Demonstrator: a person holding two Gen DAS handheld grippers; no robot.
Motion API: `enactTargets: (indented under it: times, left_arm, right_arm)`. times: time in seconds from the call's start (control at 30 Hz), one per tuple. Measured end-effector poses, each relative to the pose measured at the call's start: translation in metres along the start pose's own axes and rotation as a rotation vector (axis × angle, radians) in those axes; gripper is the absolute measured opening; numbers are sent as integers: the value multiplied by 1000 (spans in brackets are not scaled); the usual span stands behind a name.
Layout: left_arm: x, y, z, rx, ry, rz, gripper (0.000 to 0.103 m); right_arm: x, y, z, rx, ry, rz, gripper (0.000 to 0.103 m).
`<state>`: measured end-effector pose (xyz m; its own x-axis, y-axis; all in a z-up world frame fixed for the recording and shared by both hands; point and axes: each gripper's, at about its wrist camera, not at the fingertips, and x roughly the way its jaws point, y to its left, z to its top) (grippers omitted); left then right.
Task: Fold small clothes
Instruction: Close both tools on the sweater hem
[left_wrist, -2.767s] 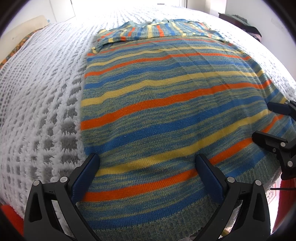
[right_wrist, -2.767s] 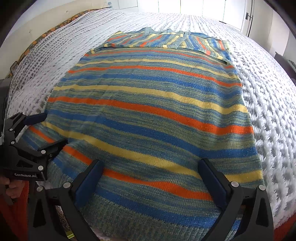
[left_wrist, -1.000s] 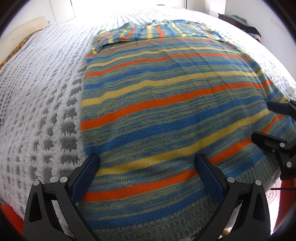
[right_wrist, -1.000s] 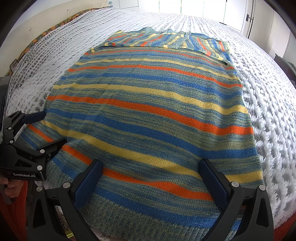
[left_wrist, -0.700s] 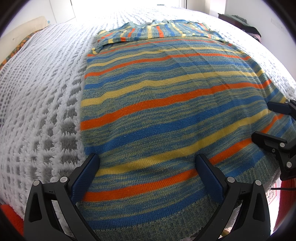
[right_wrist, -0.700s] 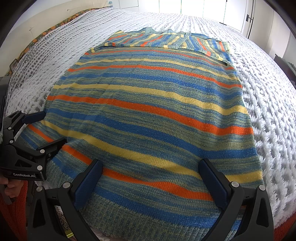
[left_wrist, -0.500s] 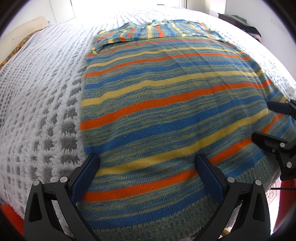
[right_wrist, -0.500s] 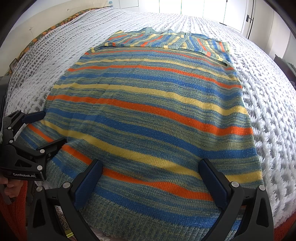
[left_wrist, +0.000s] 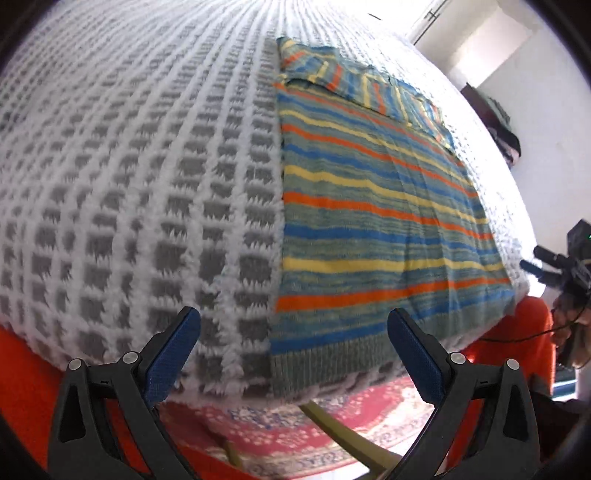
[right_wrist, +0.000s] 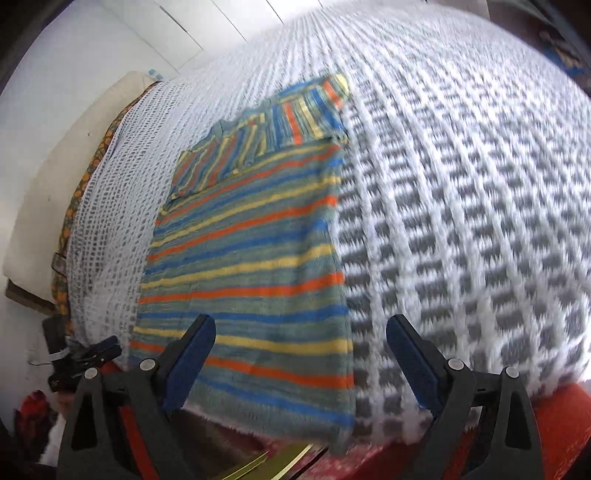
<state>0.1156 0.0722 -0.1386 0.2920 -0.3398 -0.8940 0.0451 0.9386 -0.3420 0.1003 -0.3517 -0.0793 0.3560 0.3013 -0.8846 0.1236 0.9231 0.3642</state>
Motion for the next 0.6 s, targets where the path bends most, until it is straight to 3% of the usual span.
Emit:
enactTargets:
  times: [0.07,0.17,0.3,0.43,0.5,0.6]
  left_arm:
    - [0,-2,-5,24,21,1,101]
    - [8,-11,-7,57,45,4,99]
    - [33,-15,-5,51,122,-42,70]
    - [33,-5,-6,-7,133,-65,55]
    - [31,1,-6,-41,137,-95,56]
    - [37,-1,-6,-40,162,-101,71]
  right_arm:
    - [-1,-15,-11,53,68,70,92]
    - [5,-24,-27,80,140,106,88]
    - [24,-17,-35,32,196,94,76]
    - [41,-2,-43,-42,248,48,62]
    - [45,2,-45,-53,248,44,56]
    - [53,-3,-46,-26,253,46,56]
